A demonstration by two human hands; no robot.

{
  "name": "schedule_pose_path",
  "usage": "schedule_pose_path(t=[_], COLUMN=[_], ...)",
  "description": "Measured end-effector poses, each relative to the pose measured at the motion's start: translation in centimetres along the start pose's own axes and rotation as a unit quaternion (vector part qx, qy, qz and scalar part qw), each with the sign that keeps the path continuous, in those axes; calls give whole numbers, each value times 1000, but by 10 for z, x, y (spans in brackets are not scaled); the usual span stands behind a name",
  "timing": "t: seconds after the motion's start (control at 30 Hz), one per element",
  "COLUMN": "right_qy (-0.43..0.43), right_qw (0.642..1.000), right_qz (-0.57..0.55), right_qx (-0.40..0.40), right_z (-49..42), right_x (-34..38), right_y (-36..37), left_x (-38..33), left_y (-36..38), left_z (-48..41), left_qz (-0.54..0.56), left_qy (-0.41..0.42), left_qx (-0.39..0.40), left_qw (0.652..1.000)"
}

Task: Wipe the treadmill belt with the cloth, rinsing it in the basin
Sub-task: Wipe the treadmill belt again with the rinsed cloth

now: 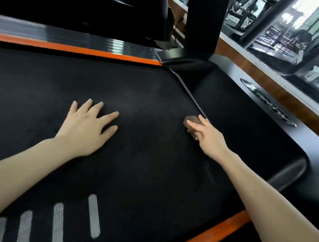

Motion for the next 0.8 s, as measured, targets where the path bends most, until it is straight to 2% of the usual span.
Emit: schedule_pose_path(t=[0.1,0.17,0.23,0.3,0.4,0.5,0.6,0.7,0.73,0.8], right_qy=[24,11,-75,-156,-201,-205,-102,-49,-66,-166], right_qw=[999,1000,997,985,974,978,994,997,996,985], right_qz=[20,22,-11,-39,-38,-10,15,19,10,-31], right_qx=[-7,-9,-1,61,99,31,-30,-53,-56,-41], right_z=[-42,-37,2,47,45,-14,-96,-118,-104,-58], right_x=[17,28,45,60,58,48,31,47,59,89], right_y=[15,16,9,8,11,21,39,48,46,46], left_x=[11,20,22,19,17,19,19,21,20,21], left_y=[8,12,19,26,30,32,37,33,33,33], left_z=[-28,-43,-52,-53,-51,-53,-54,-55,-55,-55], left_qz=[-13,5,8,-14,-17,-9,-4,4,3,5], left_qy=[-20,-42,-52,-46,-43,-46,-43,-44,-43,-38], left_qx=[11,26,34,27,14,-4,-13,-24,-25,-28], left_qw=[1000,999,998,998,999,999,999,999,999,999])
Point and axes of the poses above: each hand's wrist, its own z-axis away from the middle knuckle, its own y-axis out of the palm, x = y × z, the point moved 6 cm from there along -z, towards the middle knuckle, and after that the axes turned 8 degrees about -x, right-handed, at the moved point
